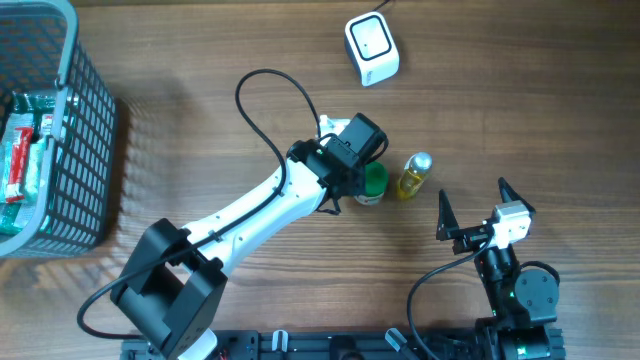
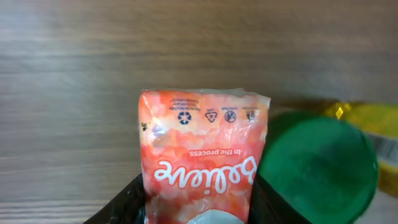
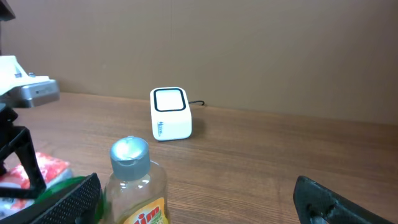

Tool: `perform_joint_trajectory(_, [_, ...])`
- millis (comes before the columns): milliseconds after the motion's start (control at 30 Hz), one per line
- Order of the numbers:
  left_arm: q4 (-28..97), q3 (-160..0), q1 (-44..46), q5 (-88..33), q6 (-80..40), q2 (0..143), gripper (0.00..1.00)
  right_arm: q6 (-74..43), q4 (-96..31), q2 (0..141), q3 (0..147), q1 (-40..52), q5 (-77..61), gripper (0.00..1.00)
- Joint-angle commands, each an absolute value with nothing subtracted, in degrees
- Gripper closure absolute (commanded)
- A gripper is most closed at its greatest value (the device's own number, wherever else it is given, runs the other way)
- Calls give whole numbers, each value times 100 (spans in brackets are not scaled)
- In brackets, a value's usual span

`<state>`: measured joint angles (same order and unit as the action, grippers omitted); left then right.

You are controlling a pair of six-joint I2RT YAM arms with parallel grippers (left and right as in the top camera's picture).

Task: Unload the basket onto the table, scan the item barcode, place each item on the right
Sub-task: 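Carry the pink tissue pack beside the bottle and release it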

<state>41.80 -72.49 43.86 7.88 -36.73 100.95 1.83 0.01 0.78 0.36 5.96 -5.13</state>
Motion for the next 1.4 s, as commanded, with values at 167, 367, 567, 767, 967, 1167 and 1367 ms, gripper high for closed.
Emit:
perform_joint_trajectory(167, [4392,-7231,4366,-207,-3173,10123,57,263,34,43,30,613,-593,0])
perform_joint_trajectory(367, [4438,-7220,4366,224,-3175,10127,56,266,34,43,30,613,-593,0])
perform_joint_trajectory(567, [4530,-7220,4359,460,-3437,10127,54,266,34,43,30,613,-593,0])
perform_joint_trajectory(767, [4689,-7220,4344,1448,-4410,10127,51,266,34,43,30,613,-593,0])
perform_joint_trajectory(967, [4718,-7220,4235,1619,-5015,10127,36,263,34,43,30,613,-593,0])
perform_joint_trajectory(1167, [4875,-7223,3975,1614,-4858,10123,27,263,34,43,30,613,-593,0])
perform_joint_trajectory(1367, [5107,-7317,2982,1616,-4342,9452,25,263,32,43,30,613,-593,0])
